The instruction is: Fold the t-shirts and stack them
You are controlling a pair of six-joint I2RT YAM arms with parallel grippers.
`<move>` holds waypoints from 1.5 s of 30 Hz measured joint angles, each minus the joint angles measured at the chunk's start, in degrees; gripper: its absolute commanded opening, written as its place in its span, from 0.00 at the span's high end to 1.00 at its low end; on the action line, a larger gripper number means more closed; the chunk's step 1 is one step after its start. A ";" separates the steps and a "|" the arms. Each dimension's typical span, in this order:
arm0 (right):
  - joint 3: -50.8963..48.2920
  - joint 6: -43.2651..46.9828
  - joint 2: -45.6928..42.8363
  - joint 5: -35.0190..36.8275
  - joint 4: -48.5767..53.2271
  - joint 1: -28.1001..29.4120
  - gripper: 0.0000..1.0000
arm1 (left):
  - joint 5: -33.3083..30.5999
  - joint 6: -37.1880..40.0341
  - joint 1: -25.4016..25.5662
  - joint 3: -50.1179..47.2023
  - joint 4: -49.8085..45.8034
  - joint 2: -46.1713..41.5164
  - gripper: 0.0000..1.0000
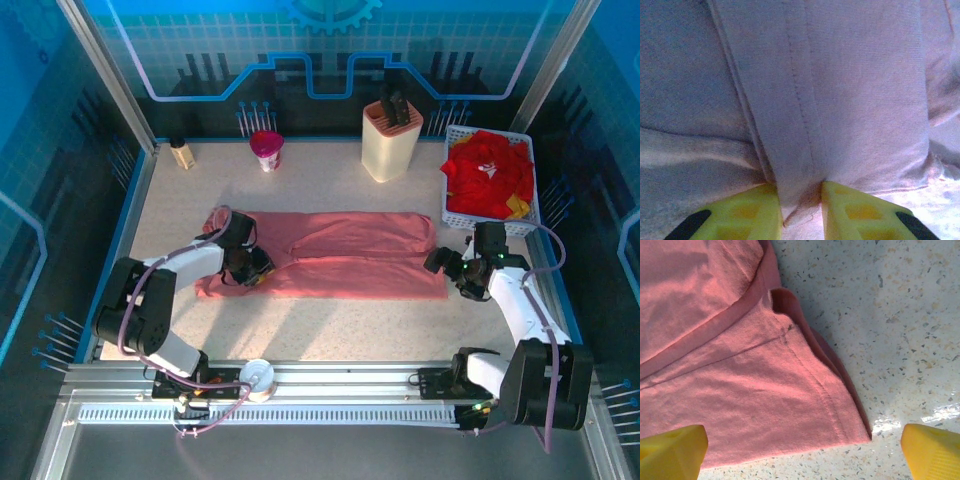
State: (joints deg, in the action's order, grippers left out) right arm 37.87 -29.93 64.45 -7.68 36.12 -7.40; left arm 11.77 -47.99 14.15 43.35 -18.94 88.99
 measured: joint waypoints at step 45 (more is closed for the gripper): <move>-0.04 1.53 -0.15 -1.40 0.55 0.00 0.00 | -18.58 22.10 7.43 52.24 -31.04 32.74 0.99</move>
State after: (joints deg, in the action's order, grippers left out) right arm 37.82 -28.40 64.29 -9.08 36.67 -7.40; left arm -6.81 -25.89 21.58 95.59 -49.98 121.73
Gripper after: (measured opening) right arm 0.997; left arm 0.050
